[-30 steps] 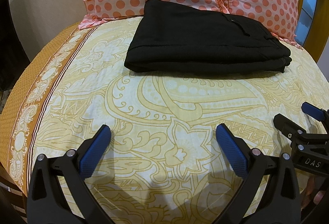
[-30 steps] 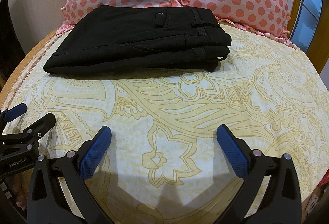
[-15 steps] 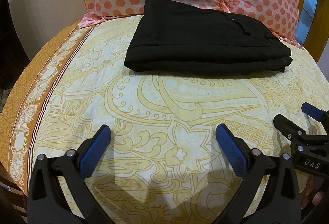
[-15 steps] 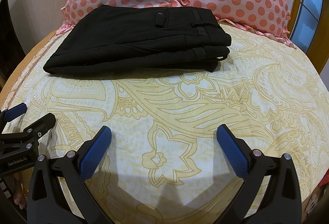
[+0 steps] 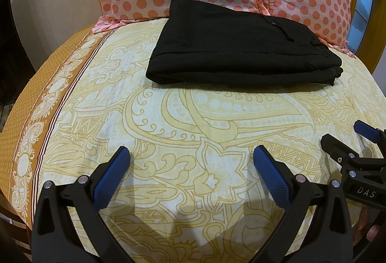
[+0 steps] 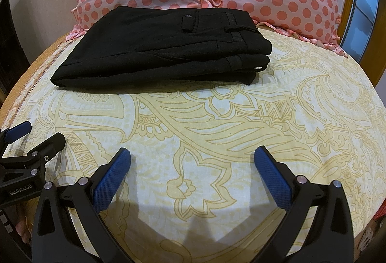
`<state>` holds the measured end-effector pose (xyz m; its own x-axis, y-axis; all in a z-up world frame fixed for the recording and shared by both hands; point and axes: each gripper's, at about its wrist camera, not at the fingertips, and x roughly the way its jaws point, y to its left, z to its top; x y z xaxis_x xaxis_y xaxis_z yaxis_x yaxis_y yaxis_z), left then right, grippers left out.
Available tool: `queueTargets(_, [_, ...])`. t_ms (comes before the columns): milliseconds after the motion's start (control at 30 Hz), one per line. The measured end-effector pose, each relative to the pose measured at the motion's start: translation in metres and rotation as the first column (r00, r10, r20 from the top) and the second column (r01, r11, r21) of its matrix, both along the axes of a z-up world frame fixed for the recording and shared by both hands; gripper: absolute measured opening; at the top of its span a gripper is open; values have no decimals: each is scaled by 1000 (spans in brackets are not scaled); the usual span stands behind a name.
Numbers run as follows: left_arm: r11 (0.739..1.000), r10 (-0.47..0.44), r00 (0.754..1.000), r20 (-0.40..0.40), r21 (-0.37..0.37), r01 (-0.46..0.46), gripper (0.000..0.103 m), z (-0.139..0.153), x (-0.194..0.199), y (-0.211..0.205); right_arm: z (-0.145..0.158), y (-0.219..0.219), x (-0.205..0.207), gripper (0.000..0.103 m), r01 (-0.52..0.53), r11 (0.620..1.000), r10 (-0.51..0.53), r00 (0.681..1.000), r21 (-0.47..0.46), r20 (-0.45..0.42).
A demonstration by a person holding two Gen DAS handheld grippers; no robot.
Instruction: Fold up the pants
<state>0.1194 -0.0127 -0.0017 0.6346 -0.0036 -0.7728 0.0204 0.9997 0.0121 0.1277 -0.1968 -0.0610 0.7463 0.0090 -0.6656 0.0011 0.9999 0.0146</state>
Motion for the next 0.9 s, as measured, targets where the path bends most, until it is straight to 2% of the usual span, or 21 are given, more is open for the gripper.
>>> queueTargets(900, [1000,-3,1000,-5,-1,3,101,0,0,-1,0,0,0,102,1,1000,-1,1000,0,0])
